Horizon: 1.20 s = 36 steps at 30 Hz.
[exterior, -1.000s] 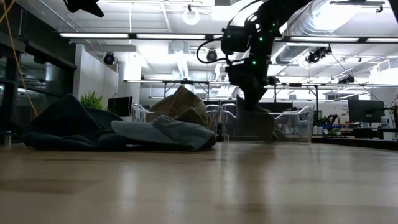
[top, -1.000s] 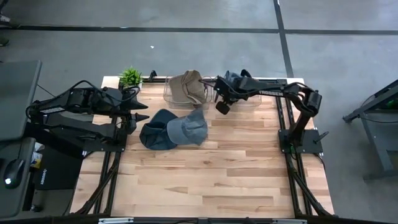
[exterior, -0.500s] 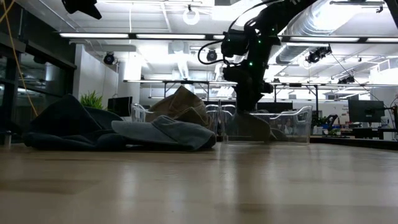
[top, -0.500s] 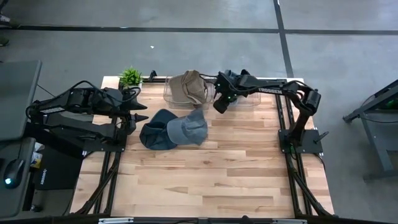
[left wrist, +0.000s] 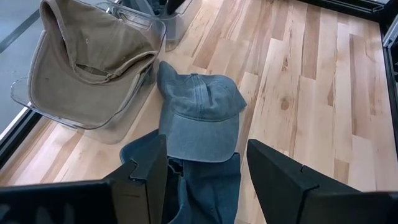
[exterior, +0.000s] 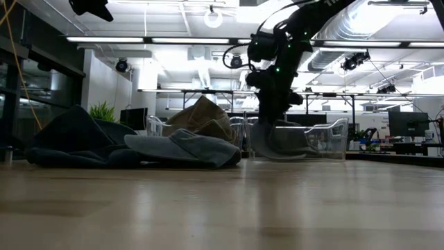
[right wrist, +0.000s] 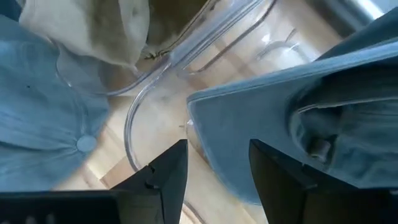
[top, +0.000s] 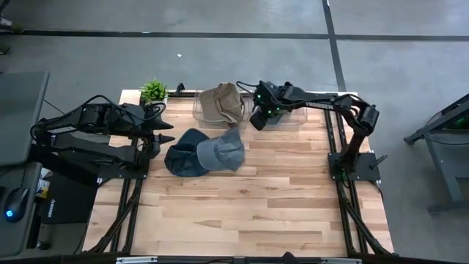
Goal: Pick & Place hat
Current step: Put the black cap into the right transparent bin
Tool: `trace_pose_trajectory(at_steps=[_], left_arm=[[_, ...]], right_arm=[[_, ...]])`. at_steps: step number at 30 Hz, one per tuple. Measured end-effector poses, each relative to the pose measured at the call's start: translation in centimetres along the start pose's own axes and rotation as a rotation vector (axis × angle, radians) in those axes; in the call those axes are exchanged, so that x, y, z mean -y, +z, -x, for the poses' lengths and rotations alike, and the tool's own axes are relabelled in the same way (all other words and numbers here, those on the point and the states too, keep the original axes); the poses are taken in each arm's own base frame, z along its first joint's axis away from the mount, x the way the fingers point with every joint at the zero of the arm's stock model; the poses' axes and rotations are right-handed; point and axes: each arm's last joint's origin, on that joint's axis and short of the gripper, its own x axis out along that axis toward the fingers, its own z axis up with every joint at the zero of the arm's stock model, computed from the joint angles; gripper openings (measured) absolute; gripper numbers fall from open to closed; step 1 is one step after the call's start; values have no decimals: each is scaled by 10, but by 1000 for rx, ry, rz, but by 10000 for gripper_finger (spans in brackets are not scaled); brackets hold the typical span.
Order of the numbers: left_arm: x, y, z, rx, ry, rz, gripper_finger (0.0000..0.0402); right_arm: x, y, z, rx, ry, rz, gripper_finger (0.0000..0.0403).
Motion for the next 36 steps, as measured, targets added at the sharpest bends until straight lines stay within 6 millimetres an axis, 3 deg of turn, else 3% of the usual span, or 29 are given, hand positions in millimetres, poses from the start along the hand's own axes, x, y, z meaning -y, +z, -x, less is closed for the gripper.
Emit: trace_pose_trajectory(at_steps=[10,17,25,36], left_arm=[[0,0,0,0,-1,0,181],[0,0,0,0,-1,0,181],[0,0,-3,6,22,0,181],[1,-25,-44,-130,69,145,181]], right_arm=[[15,7,59,216,-144,-58,165],[15,5,90,273,16,-88,165],[-29,-5,97,266,267,118,165],[-87,-28,105,271,378,296,165]])
